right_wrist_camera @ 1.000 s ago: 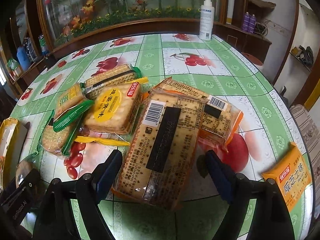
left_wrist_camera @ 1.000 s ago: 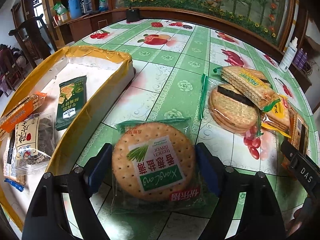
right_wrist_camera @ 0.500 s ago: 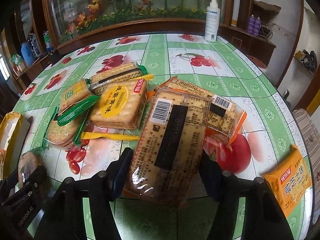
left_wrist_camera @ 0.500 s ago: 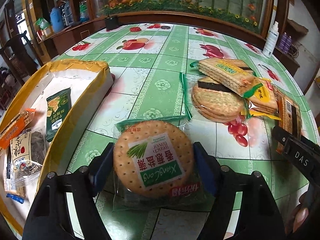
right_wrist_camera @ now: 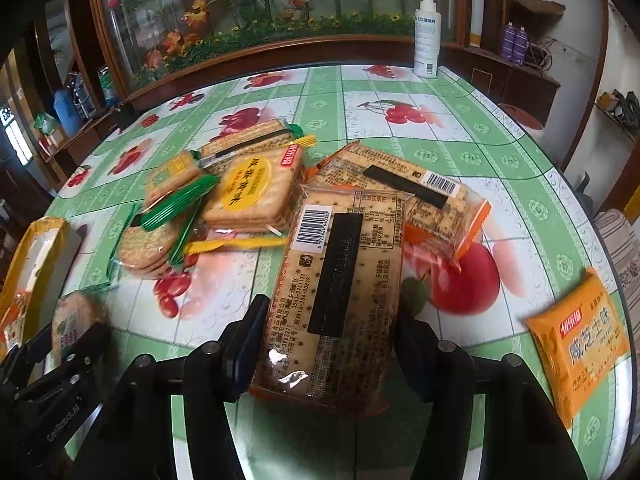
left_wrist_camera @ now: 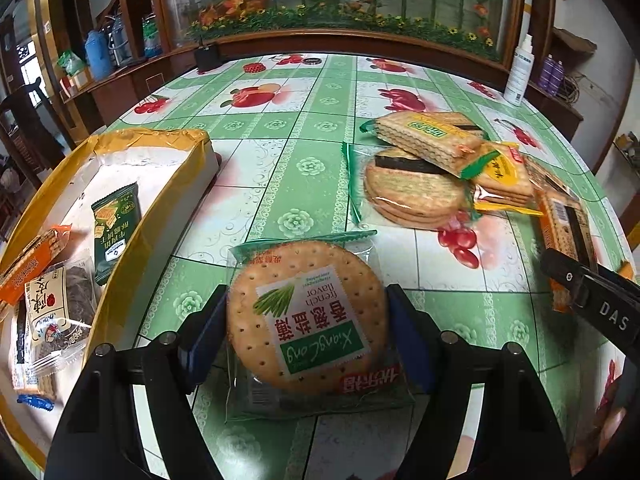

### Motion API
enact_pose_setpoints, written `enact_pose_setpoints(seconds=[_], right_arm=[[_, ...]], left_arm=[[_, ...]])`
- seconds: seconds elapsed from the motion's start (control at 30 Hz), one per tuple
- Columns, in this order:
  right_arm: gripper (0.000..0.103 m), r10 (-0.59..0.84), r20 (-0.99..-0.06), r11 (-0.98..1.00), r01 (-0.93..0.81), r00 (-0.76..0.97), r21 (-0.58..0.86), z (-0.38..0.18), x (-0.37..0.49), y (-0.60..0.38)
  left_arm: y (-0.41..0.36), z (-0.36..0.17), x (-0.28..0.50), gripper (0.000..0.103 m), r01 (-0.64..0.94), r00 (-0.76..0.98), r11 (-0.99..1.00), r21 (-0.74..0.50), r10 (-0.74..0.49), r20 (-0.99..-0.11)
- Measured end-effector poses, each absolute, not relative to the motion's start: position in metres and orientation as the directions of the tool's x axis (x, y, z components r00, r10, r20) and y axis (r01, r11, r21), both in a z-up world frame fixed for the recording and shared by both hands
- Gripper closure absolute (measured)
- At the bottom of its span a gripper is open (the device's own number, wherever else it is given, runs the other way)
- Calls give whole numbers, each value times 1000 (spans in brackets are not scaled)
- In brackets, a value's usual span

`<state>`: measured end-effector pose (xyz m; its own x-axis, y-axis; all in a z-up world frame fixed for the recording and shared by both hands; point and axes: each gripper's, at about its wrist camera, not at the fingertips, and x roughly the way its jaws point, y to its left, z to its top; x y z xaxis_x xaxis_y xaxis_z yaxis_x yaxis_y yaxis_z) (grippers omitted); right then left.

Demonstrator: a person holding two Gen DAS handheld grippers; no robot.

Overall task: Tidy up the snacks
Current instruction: 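Grasp the round biscuit pack with the left tool while the right grasps the orange stick-biscuit pack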

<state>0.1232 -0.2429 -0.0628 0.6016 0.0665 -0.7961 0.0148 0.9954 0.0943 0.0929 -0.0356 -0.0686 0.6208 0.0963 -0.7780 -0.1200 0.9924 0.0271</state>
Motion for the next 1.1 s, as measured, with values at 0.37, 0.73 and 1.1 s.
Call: enact_pose_setpoints(seconds=[0.37, 0.73, 1.1], right_arm=[[45, 164, -748, 983, -44, 643, 177, -47, 85, -241], [82, 236, -703, 969, -106, 671, 224, -18, 63, -228], [78, 207, -768, 978, -114, 606, 174, -48, 70, -221]], left_arm=[[-34, -53, 75, 27, -102, 677, 995, 6, 74, -732], [-23, -33, 61, 27, -106, 718, 994, -18, 65, -693], [-16, -33, 58, 27, -111, 718, 993, -44, 49, -694]])
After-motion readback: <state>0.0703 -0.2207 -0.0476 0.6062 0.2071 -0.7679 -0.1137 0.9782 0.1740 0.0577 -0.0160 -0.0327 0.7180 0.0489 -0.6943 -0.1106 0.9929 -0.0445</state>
